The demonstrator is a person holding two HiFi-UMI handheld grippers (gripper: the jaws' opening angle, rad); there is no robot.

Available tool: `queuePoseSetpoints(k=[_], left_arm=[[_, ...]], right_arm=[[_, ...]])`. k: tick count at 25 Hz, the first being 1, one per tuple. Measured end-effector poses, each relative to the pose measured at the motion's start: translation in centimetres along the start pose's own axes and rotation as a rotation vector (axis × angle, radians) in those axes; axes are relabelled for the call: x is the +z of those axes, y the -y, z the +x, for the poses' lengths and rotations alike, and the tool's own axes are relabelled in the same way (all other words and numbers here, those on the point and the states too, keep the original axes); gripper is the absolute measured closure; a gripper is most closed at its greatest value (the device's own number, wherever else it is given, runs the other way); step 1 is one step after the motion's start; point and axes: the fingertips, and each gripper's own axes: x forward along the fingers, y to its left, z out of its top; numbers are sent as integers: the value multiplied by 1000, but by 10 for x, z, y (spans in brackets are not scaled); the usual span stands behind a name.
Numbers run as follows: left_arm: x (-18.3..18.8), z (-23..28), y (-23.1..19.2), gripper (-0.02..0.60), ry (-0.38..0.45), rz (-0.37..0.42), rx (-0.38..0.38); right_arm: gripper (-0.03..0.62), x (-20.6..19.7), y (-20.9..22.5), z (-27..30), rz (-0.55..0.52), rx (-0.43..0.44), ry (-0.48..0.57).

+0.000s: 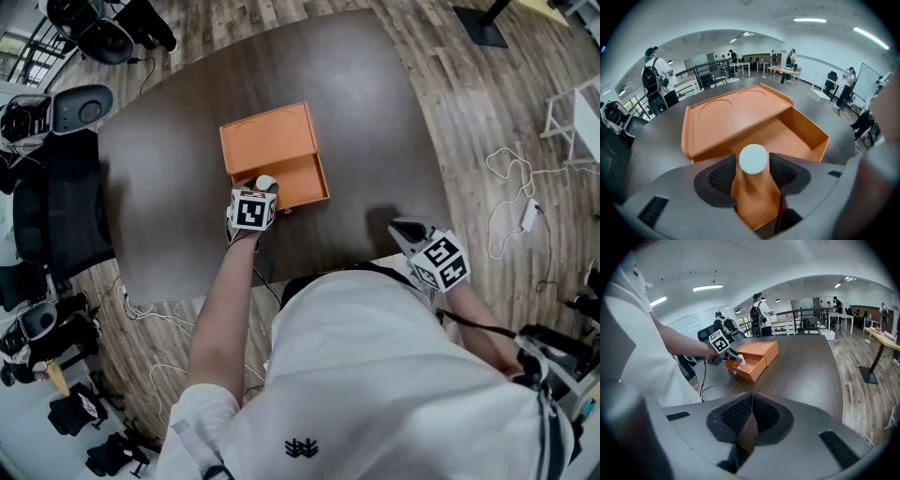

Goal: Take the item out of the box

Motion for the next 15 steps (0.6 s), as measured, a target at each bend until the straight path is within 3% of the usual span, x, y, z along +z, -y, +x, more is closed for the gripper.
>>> queuePoseSetpoints(k=[5,15], left_arm=[[0,7,-1,391,-4,7,3],[3,-3,3,405,20,3,-10]], right_arm=[[591,-1,1,1,4,-1,-5],[591,0,-6,4,-11,6,-11]])
